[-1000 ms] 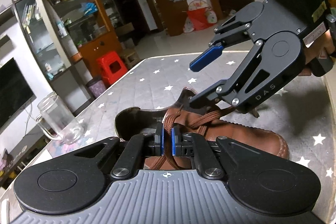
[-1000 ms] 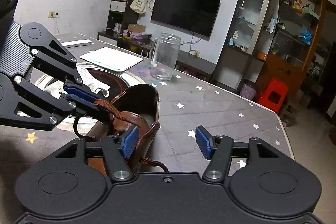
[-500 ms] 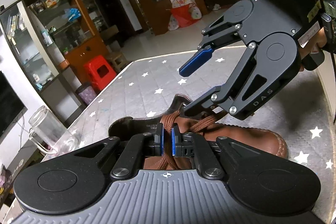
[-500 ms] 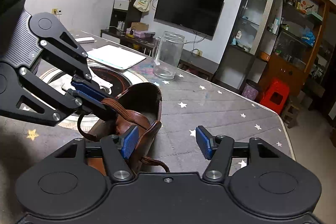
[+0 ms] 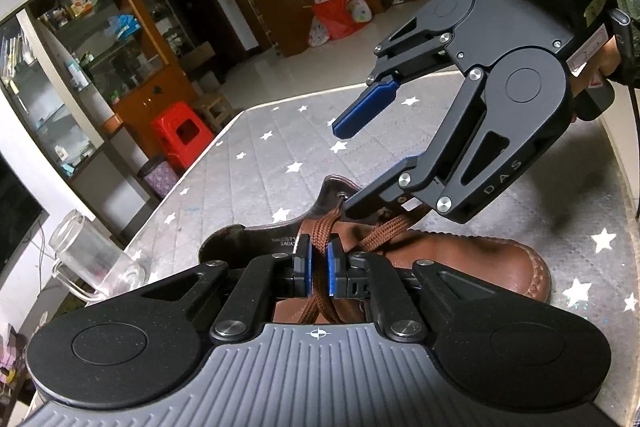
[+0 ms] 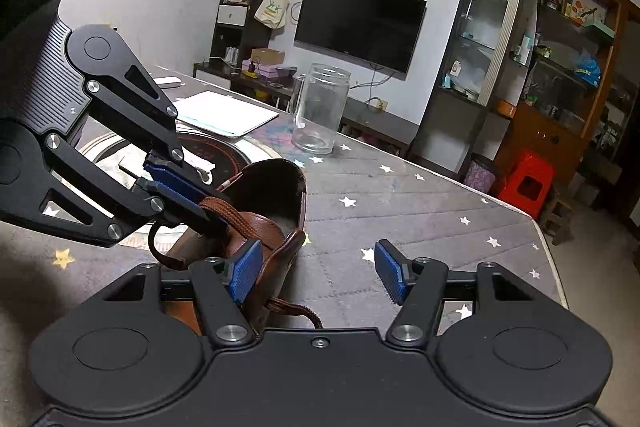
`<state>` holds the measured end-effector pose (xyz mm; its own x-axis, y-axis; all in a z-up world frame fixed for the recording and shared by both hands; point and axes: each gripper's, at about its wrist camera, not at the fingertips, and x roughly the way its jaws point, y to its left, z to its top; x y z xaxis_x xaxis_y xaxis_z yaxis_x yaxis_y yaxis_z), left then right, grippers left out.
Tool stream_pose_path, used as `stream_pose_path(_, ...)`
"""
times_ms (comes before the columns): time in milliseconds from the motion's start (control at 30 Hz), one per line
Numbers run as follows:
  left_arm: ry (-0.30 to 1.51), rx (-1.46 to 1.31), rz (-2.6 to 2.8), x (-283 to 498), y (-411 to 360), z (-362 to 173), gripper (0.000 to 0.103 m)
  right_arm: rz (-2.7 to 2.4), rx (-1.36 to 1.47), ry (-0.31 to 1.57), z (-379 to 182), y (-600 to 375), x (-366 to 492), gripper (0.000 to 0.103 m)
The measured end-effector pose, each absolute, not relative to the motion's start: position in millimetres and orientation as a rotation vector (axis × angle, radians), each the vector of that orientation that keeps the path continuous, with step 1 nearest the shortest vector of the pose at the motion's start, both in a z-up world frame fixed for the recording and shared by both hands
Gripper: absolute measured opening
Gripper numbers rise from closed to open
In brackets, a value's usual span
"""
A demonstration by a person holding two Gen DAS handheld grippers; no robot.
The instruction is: Lace up shoes with both hands
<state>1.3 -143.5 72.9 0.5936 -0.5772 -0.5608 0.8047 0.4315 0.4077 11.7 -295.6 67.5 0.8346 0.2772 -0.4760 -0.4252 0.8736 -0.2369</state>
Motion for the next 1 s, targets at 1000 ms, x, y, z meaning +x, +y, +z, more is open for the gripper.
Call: stream_pose_path(1000, 0.374, 0.711, -0.861, 5, -159, 69, 0.009, 0.545, -0.574, 0.448, 72, -292, 8, 0.034)
